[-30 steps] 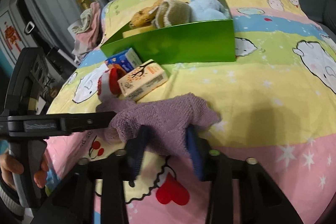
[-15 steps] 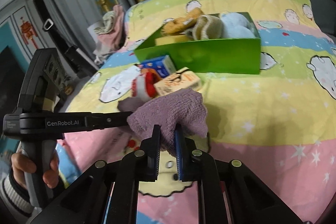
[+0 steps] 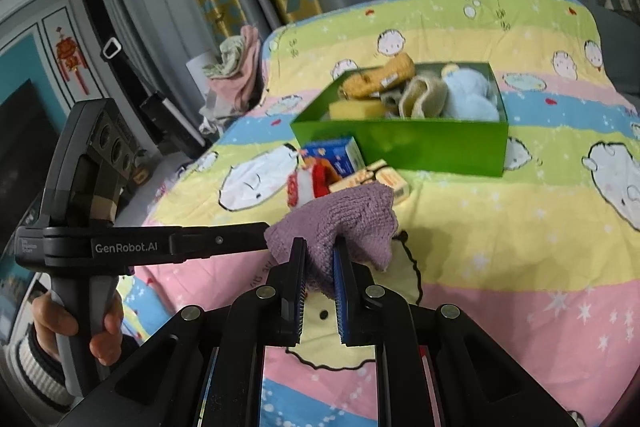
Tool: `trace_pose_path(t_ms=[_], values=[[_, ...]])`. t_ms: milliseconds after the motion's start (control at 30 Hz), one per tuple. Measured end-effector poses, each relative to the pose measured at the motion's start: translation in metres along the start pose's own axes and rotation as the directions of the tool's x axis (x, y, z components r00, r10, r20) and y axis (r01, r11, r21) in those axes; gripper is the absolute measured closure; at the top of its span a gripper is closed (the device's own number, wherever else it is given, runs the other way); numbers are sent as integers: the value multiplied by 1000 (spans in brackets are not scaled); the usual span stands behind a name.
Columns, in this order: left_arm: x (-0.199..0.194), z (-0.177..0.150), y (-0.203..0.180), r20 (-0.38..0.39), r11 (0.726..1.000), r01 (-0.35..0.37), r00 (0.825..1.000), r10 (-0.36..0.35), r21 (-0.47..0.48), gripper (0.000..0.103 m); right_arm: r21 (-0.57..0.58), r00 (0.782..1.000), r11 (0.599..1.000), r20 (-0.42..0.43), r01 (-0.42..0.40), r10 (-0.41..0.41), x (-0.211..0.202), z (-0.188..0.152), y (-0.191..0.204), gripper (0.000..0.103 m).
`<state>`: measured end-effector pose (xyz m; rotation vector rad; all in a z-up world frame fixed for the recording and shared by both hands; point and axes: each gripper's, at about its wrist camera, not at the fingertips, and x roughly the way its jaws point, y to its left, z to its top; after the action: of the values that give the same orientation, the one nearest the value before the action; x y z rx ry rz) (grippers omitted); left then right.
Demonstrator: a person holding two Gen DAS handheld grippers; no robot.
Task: Organize soft objects
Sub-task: 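Close the right tool on the mauve towel, then lift the mauve towel with the right tool toward the green box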
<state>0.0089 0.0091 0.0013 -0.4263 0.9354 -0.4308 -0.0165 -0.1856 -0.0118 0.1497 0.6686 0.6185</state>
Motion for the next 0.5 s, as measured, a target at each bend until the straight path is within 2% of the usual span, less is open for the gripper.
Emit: trace_pose_path(t_ms=[200,400,500], values=[[-13,5,-3,31,1000,17,999,-17,3,96,-10,1000,1000,21,-16,16,-3,7,7,89],[-7,5,-3,13,1000,9,1000,-9,9,95,-16,1000,1000,14,-8,8,0,7,8,89],[0,3,1,-8,1000,-15,1000,15,12,84,-2,1000,1000,-9,21,-21,5,5,1,89]])
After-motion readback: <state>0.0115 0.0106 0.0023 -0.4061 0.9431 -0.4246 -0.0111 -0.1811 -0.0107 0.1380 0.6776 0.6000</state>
